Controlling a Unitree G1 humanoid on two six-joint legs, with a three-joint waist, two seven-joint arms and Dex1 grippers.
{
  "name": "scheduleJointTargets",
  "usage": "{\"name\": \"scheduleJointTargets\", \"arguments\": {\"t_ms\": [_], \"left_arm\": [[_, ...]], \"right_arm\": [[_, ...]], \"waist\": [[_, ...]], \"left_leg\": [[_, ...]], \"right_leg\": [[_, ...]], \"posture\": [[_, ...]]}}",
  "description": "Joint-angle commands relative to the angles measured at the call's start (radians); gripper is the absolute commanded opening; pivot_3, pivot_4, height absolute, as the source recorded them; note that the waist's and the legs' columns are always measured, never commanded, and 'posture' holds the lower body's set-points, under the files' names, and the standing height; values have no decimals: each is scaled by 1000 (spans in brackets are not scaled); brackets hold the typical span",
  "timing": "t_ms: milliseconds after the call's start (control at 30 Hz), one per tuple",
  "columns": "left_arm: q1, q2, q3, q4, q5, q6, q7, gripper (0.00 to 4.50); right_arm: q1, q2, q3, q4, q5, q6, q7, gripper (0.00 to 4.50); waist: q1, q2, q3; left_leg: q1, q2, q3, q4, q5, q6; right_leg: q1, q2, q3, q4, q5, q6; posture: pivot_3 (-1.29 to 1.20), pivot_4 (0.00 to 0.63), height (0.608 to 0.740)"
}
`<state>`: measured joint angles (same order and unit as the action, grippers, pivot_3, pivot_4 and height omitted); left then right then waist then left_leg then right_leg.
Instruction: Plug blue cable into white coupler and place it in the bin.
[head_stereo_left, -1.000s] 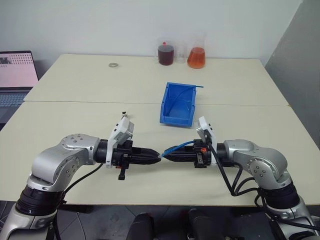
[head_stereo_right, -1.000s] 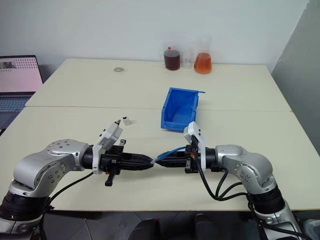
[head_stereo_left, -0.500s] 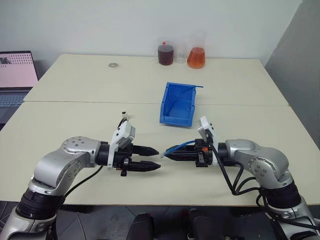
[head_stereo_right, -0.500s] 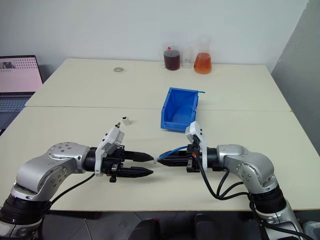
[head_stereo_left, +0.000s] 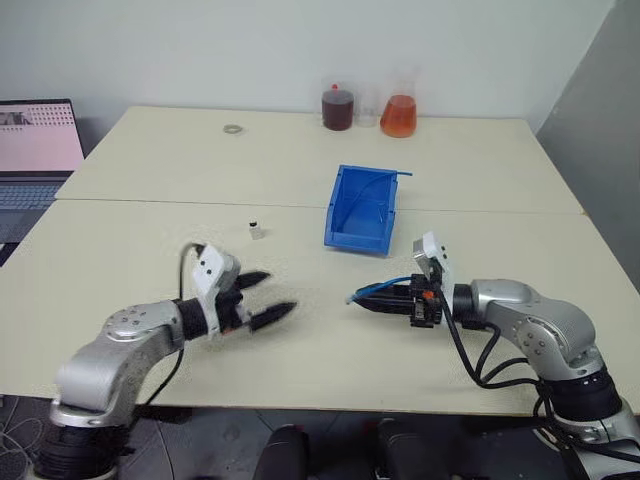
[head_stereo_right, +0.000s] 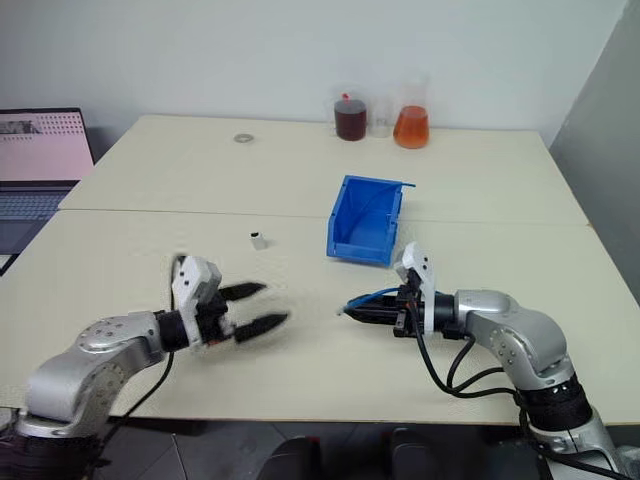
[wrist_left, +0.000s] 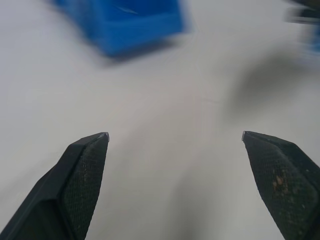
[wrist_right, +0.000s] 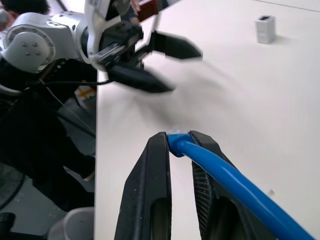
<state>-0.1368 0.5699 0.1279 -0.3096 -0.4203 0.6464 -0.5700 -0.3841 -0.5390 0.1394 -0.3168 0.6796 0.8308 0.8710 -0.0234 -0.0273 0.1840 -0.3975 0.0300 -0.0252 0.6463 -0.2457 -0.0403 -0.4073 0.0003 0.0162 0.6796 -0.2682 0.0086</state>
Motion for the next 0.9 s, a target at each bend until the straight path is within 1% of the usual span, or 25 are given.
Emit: {"name": "scheduleJointTargets", "arguments": {"t_ms": [33, 100, 167, 267, 400, 600, 900], "left_arm": [[-36, -140, -14, 16, 149, 17, 301, 4500], [-59, -192, -40, 35, 193, 25, 367, 4500], [-113, -253, -50, 87, 240, 31, 453, 4500], [-196, -302, -54, 173, 298, 76, 551, 4500], [-279, -323, -63, 277, 342, 83, 596, 4500], [-405, -355, -23, 439, 360, 77, 657, 4500], [-482, -402, 43, 542, 338, 53, 695, 4500]], "right_arm": [[14, 4, -10, -26, -9, -36, 1, 271], [13, 9, -6, -29, -9, -37, -2, 271], [8, 15, -7, -27, -9, -38, -4, 271], [0, 20, -8, -26, -10, -35, -6, 271], [-2, 19, -10, -34, -9, -32, -8, 271], [-6, 22, -17, -46, -2, -22, -23, 271], [-3, 21, -22, -56, 4, -16, -40, 271]], "waist": [[0, 0, 0], [0, 0, 0], [0, 0, 0], [0, -1, 0], [-4, -1, 0], [-2, -1, 0], [-2, -1, 0]], "left_leg": [[0, 0, 0, 0, 0, 0], [0, -1, 0, 0, 0, 0], [-1, -1, 0, 0, 0, 0], [0, -2, 0, 1, 0, 0], [0, -2, 0, 0, 0, 0], [0, -3, 0, 0, 0, 0], [0, -3, 0, 0, 0, 0]], "right_leg": [[0, -1, 0, 0, 0, 0], [0, -1, 0, 0, 0, 1], [0, -1, 0, 0, 0, 1], [0, 1, -1, 0, 1, 1], [0, 1, 0, 0, 1, 1], [0, 1, -1, 0, 1, 1], [0, 1, -1, 1, 1, 1]], "posture": [[0, 150, 740], [0, 150, 740], [0, 150, 740], [0, 150, 740], [0, 150, 740], [0, 150, 740], [0, 150, 740]]}}
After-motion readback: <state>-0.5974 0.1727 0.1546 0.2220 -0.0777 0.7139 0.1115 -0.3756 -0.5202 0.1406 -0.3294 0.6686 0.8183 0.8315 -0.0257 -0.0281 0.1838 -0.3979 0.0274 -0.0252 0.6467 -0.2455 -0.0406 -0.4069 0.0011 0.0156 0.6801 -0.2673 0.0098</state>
